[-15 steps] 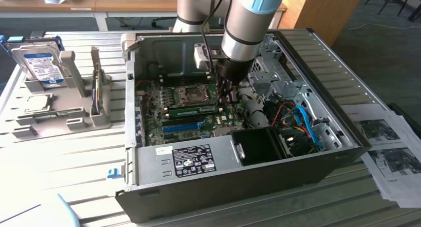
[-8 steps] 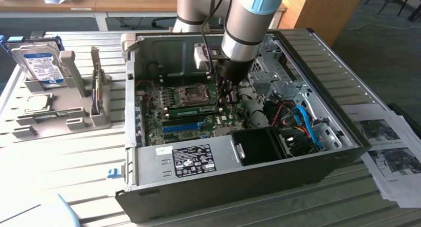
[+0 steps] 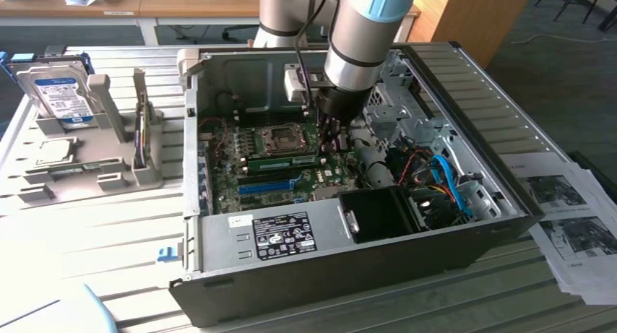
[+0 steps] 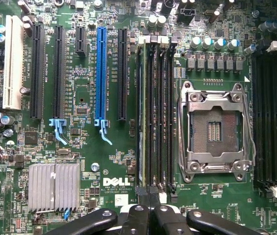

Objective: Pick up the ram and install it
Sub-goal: 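Press down the ram until it locks into place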

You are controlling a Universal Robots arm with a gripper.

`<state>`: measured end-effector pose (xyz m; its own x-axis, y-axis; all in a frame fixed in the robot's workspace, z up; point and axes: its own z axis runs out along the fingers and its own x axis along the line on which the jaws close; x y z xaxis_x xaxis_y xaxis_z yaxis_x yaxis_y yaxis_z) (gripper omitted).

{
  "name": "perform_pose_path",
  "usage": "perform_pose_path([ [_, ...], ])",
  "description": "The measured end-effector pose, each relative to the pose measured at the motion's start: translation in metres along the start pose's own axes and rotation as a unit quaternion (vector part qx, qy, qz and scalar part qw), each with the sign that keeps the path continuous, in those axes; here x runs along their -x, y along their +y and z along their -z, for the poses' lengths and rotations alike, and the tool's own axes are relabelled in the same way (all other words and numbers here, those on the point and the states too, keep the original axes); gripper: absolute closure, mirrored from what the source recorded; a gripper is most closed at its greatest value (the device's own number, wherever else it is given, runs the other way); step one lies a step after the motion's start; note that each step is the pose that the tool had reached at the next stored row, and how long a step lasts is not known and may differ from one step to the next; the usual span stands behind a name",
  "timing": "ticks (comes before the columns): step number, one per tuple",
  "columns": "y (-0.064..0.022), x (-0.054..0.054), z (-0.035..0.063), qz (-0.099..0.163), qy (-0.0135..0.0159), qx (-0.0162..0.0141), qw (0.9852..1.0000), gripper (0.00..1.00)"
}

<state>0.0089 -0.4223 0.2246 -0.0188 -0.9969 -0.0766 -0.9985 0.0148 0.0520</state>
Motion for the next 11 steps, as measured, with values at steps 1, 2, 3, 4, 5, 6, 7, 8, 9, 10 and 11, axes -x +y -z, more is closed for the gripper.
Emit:
perform_pose_path([
  [1,0.0000,0.0000,0.0000,0.000,0.0000,0.0000,1.0000,0.91],
  [2,0.0000,0.0000,0.0000,0.000,0.0001,0.0001,1.0000,0.91],
  [3,0.0000,0.0000,0.0000,0.000,0.0000,0.0000,1.0000,0.91],
  [4,0.0000,0.0000,-0.0001,0.000,0.0000,0.0000,1.0000,0.91],
  [5,0.0000,0.0000,-0.0002,0.000,0.0000,0.0000,1.0000,0.91],
  [6,0.0000,0.0000,-0.0004,0.000,0.0000,0.0000,1.0000,0.91],
  [7,0.0000,0.0000,-0.0007,0.000,0.0000,0.0000,1.0000,0.91],
  [8,-0.0001,-0.0001,-0.0008,0.000,0.0000,0.0000,1.0000,0.91],
  [9,0.0000,-0.0001,-0.0008,0.000,0.0001,0.0000,1.0000,0.91],
  [10,0.0000,-0.0001,-0.0008,0.000,0.0001,0.0000,1.0000,0.91],
  [11,0.0000,-0.0001,-0.0009,0.000,0.0001,0.0000,1.0000,0.91],
])
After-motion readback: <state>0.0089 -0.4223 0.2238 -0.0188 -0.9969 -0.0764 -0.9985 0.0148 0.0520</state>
